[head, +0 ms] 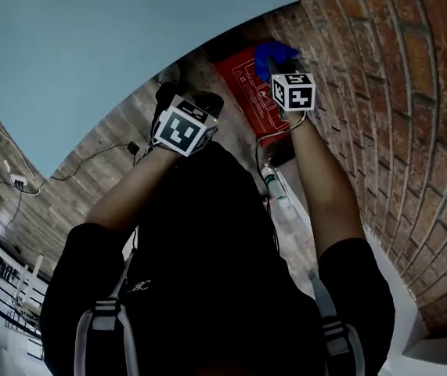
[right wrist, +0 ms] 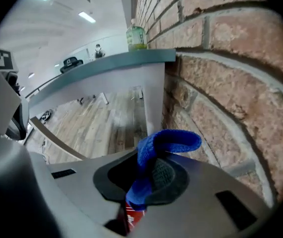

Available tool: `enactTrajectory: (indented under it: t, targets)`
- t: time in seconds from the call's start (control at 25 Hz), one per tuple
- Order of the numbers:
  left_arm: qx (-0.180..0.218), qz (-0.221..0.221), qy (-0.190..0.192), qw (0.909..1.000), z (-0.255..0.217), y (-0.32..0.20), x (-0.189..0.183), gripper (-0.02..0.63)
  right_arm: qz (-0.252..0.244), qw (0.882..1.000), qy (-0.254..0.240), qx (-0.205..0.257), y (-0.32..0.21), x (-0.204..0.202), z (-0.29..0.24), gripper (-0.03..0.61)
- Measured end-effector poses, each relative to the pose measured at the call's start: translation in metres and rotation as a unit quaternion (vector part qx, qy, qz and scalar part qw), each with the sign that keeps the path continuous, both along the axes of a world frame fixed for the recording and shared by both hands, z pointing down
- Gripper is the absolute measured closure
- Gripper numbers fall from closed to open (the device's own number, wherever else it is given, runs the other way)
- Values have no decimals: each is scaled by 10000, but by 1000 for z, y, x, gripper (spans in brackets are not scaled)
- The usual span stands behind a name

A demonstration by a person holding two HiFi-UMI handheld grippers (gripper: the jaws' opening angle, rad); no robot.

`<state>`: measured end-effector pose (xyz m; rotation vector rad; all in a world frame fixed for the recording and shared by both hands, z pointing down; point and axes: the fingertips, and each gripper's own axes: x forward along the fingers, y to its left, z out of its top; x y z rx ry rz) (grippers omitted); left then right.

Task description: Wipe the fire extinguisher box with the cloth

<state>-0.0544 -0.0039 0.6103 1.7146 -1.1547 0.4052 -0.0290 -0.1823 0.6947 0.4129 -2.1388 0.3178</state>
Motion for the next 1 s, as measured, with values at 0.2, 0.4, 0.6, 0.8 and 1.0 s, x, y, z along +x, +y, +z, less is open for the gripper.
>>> enactTrajectory:
  t: [0.2,0.4,0.6,0.8,1.0]
  targets:
    - [-181,-118,-7,9998,18,6,-11,618,-142,9977,640,170,-18,0,43,537]
    - [-268,-150,-30,9995,30,9,-17,620,-166,9916,1254,268,-29,1,76,537]
    - [-337,-110,-141,9993,36,17,-17,618,351,9931,1089,261,-31,1,80,537]
    - [-313,-133,-19,9994,31,23,-10,618,-130,9963,854,28,22,-16,85,537]
    - [-328,-175,-103,9993,32,35,-11,618,-904,9935,678,-150,96,-39,88,537]
